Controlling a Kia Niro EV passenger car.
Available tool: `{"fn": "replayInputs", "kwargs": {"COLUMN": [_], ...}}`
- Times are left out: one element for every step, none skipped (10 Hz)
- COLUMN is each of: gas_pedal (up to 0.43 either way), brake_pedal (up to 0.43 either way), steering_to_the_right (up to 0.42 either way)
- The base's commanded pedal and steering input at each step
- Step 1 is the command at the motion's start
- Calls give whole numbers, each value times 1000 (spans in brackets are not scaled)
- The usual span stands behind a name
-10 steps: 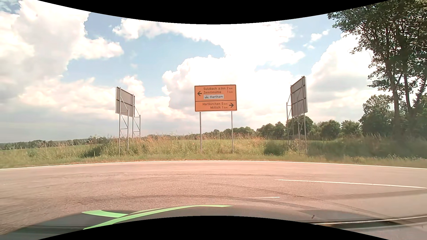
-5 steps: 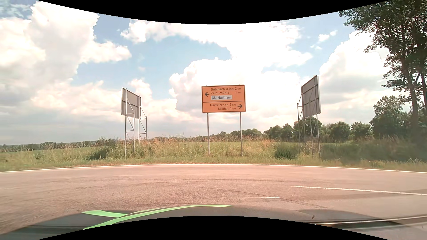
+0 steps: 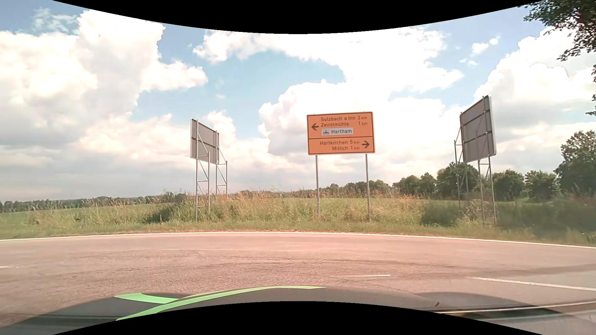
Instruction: Follow the waypoints while adhering to traffic rules and regulations
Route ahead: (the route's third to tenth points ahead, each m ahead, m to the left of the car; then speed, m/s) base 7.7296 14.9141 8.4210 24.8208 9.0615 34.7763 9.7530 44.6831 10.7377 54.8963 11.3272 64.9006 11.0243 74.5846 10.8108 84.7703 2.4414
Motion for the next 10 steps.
{"fn": "replayInputs", "kwargs": {"gas_pedal": [311,311,311,311,311,311,311,311,311,311], "brake_pedal": [0,0,0,0,0,0,0,0,0,0], "steering_to_the_right": [-430,-438,-445,-449,-449,-449,-449,-448,-447,-444]}}
